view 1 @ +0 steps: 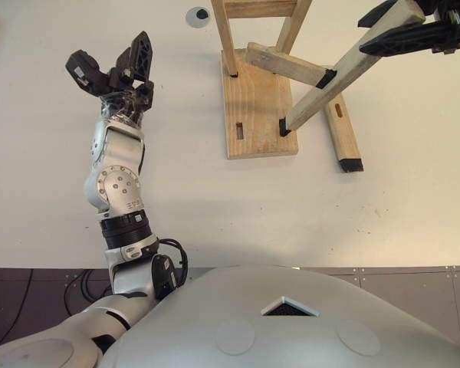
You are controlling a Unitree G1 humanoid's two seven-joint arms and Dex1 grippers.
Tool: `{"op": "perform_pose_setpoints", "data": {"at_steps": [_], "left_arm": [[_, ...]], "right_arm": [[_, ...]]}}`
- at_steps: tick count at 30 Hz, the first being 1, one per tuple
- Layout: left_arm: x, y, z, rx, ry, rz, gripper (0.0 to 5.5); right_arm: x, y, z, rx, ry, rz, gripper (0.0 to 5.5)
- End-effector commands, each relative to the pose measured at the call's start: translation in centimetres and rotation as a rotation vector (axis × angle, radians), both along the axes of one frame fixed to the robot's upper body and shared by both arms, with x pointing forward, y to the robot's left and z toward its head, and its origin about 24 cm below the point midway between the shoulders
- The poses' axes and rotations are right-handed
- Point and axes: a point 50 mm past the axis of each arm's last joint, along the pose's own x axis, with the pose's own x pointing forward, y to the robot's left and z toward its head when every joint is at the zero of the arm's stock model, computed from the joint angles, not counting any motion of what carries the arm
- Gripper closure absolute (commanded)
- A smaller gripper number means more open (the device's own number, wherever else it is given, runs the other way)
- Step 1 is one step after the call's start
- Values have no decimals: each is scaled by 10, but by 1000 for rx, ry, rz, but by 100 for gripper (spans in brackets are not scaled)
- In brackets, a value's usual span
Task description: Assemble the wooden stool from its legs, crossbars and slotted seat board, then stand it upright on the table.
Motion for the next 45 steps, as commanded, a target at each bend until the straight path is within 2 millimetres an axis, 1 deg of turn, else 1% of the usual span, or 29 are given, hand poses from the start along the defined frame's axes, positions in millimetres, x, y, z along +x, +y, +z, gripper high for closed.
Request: {"op": "perform_pose_setpoints", "data": {"at_steps": [1, 6, 9, 12, 15, 18, 20, 22, 24, 26, 30, 33, 36, 38, 40, 42, 43, 45], "left_arm": [[-1, -1, -2, 11, 15, 5, 273], [1, -5, -2, 2, 15, -4, 273], [-1, -6, -3, -4, 19, -2, 273], [-1, -8, -4, -10, 23, -1, 273], [-1, -8, -5, -14, 24, 5, 273], [-2, -6, -6, -18, 27, 17, 273], [-1, -5, -5, -17, 28, 19, 273], [1, -3, -3, -15, 22, 23, 273], [4, -1, 0, -10, 15, 21, 273], [9, -2, 0, 1, 16, 8, 273], [19, -12, 8, -3, -7, -44, 273], [22, -8, 9, -4, -10, -36, 273], [24, -13, 6, -14, -2, -43, 273], [27, -18, 7, -21, -7, -56, 273], [27, -15, 9, -27, -12, -47, 273], [24, -9, 6, -23, -3, -24, 273], [23, -7, 2, 2, 16, -17, 273], [23, -10, -15, 197, 92, -20, 273]], "right_arm": [[2, 0, -9, -117, -31, 19, 344], [-1, 11, -15, -172, -45, 105, 344], [-14, 21, -28, -229, -38, 203, 344], [-31, 28, -43, -221, 19, 270, 344], [-49, 33, -62, -200, 81, 267, 344], [-61, 42, -87, -200, 133, 193, 344], [-64, 44, -97, -225, 167, 156, 344], [-67, 45, -101, -247, 227, 142, 344], [-65, 49, -103, -253, 299, 136, 344], [-57, 53, -107, -247, 347, 108, 344], [-46, 51, -114, -199, 422, 10, 344], [-40, 52, -121, -197, 451, -23, 344], [-37, 54, -131, -206, 417, -82, 344], [-41, 53, -139, -214, 397, -118, 344], [-48, 53, -149, -306, 325, -82, 344], [-46, 55, -151, -380, 244, -35, 344], [-42, 56, -148, -405, 203, -21, 344], [-34, 56, -141, -440, 131, -10, 344]]}}
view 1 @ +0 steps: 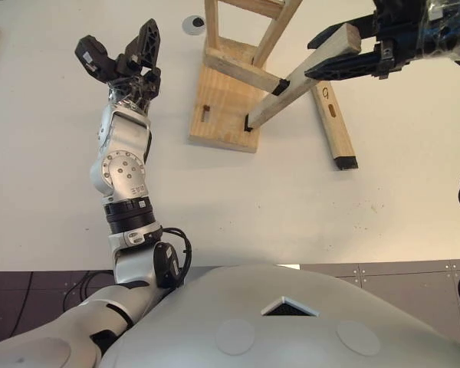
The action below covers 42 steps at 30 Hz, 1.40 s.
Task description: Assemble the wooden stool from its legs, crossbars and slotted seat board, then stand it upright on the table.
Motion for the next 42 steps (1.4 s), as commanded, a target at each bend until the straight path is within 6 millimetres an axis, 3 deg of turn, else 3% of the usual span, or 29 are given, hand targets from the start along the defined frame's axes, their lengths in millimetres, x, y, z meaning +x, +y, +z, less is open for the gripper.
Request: {"op": "perform_pose_setpoints", "data": {"at_steps": [1, 3, 6, 12, 14, 16, 18, 21, 23, 24, 27, 32, 36, 42], "left_arm": [[2, -2, -26, 327, 123, -3, 273], [-1, -9, -43, 496, 163, -57, 273], [-5, -22, -57, 544, 179, -113, 321], [6, -15, -51, 558, 148, -43, 416], [9, -5, -36, 566, 107, 12, 434], [12, 10, -9, 572, 35, 83, 434], [15, 20, 33, 570, -77, 127, 434], [16, 15, 79, 597, -177, 75, 434], [15, -1, 82, 623, -157, -19, 434], [15, -8, 77, 634, -128, -61, 434], [13, -20, 35, 676, 46, -139, 434], [8, -8, -24, 706, 238, -122, 434], [7, -5, -48, 693, 286, -141, 434], [6, -18, -75, 714, 298, -240, 434]], "right_arm": [[-18, 1, -97, -313, 188, 6, 344], [-14, 2, -89, -317, 156, 22, 344], [-4, 7, -72, -305, 101, 36, 344], [3, 2, -57, -283, 49, 10, 344], [4, -1, -53, -288, 21, 4, 344], [6, -2, -45, -294, -13, 10, 344], [9, -2, -34, -308, -56, 25, 344], [15, -2, -14, -320, -120, 44, 344], [19, -1, 0, -321, -161, 50, 344], [20, 0, 4, -320, -176, 53, 344], [24, 5, 17, -303, -211, 66, 344], [25, 13, 31, -264, -244, 82, 344], [25, 25, 37, -227, -237, 128, 344], [29, 43, 41, -188, -171, 193, 344]]}}
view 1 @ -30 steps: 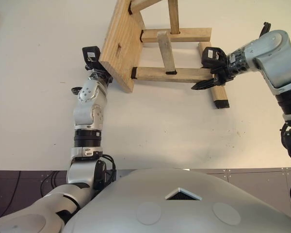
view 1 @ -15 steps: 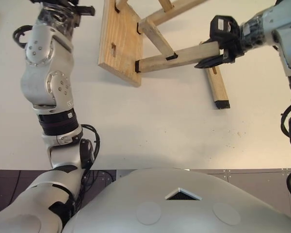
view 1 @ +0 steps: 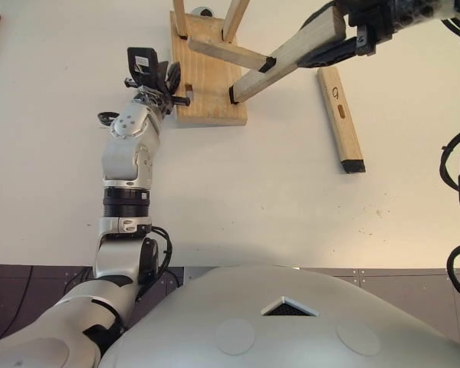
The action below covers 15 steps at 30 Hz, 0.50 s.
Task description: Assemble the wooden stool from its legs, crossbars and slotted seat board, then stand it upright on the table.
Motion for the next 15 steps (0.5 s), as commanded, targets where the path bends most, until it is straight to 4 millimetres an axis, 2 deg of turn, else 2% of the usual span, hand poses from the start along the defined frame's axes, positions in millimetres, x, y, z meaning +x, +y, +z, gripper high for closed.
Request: {"op": "perform_pose_setpoints", "data": {"at_steps": [1, 10, 15], "left_arm": [[-10, -7, -30, 36, 90, -66, 434], [-18, -21, -52, 44, 108, -158, 434], [-19, -25, -56, 36, 110, -163, 434]], "right_arm": [[4, 10, 2, 14, 66, 22, 344], [19, 28, -6, 2, 248, 47, 344], [30, 31, -38, 3, 332, -22, 344]]}}
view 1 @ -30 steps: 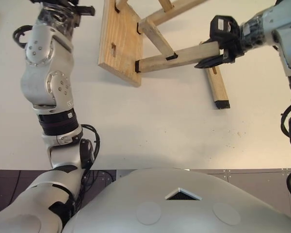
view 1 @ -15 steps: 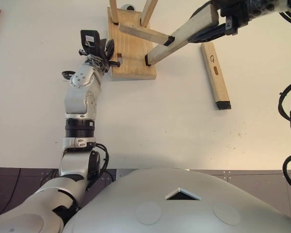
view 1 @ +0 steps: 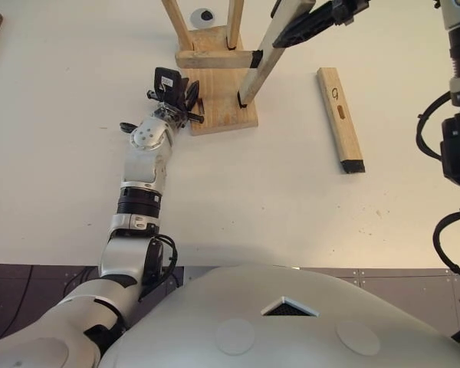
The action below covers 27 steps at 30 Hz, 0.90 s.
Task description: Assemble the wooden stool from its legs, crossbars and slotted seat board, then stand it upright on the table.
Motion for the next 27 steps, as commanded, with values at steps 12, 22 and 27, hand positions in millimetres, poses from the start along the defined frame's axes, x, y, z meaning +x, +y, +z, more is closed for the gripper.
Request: {"op": "perform_pose_setpoints", "data": {"at_steps": [12, 22, 27], "left_arm": [[-22, -14, -34, -12, 148, -29, 550], [-20, -18, -34, -23, 146, -36, 550], [-19, -19, -34, -28, 143, -38, 550]], "right_arm": [[-23, 6, -153, -192, 314, -63, 344], [-44, 53, -127, -32, 406, 76, 344], [-55, 46, -142, -85, 452, 44, 344]]}}
